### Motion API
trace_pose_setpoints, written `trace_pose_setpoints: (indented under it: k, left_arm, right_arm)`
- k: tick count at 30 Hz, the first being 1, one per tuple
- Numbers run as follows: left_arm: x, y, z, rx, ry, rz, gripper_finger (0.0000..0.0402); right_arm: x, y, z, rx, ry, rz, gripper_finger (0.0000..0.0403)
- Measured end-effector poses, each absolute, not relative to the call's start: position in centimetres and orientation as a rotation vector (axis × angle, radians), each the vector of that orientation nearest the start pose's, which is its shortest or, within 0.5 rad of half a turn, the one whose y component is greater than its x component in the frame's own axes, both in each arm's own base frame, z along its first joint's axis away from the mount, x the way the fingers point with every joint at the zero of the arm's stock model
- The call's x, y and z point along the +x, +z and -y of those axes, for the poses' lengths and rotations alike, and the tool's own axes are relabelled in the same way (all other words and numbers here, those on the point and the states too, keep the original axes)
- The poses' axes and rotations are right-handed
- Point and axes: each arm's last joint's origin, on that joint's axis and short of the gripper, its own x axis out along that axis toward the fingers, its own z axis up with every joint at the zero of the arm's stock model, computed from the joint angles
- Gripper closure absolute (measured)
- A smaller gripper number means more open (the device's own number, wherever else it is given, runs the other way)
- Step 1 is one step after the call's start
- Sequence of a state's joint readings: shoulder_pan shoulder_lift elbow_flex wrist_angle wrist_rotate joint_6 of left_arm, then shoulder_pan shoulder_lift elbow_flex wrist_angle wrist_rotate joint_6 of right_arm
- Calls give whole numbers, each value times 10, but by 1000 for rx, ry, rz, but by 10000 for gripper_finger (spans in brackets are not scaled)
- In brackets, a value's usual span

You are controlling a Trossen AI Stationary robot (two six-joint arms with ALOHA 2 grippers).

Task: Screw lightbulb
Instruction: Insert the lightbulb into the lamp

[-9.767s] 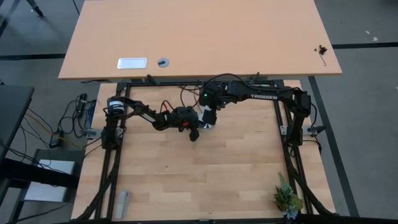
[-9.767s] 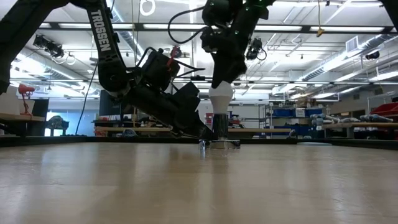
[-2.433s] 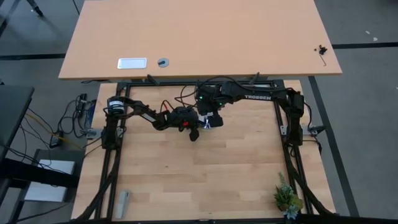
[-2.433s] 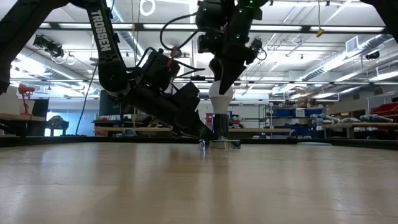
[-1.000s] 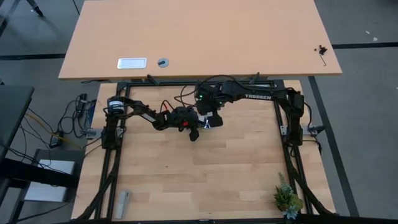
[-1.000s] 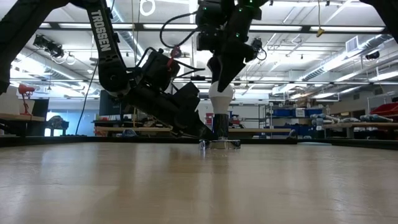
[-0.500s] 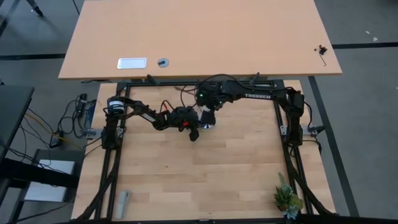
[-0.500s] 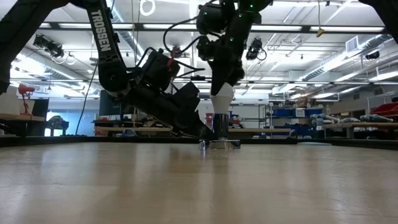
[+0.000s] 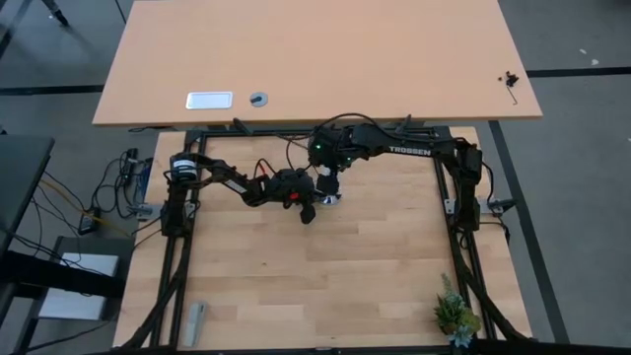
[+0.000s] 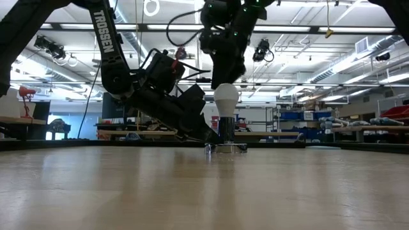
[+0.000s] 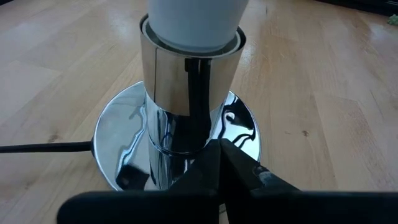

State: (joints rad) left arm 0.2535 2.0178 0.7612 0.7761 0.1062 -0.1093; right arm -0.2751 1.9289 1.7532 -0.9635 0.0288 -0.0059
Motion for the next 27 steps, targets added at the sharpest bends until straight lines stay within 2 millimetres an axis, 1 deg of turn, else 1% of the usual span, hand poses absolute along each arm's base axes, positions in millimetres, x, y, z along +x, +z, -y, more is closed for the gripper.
trace_pose_setpoints:
  k: [3, 5, 8, 12, 16, 19, 23, 27]
  left_arm:
    - [342, 83, -85, -193, 171, -465, 392]
    - [342, 83, -85, -193, 170, -465, 392]
    - [342, 83, -85, -193, 170, -465, 392]
    - [342, 82, -85, -193, 171, -465, 392]
    - [342, 83, -85, -193, 170, -465, 392]
    - [342, 82, -85, -193, 170, -465, 392]
    - [342, 83, -85, -193, 170, -465, 392]
    - [342, 83, -85, -193, 170, -465, 392]
  right_arm:
    - [391, 287, 107, -44, -149, -1140, 44]
    - [390, 289, 104, -158, -65, -1165, 44]
    - [388, 287, 102, -241, 28, -1192, 46]
    - [385, 279, 105, -188, 83, -1197, 51]
    - [383, 269, 107, -171, 83, -1216, 60]
    - [382, 263, 108, -154, 52, -1224, 72]
    - [383, 261, 110, -56, -64, -1225, 97]
    - [383, 261, 110, 180, -272, -1206, 115]
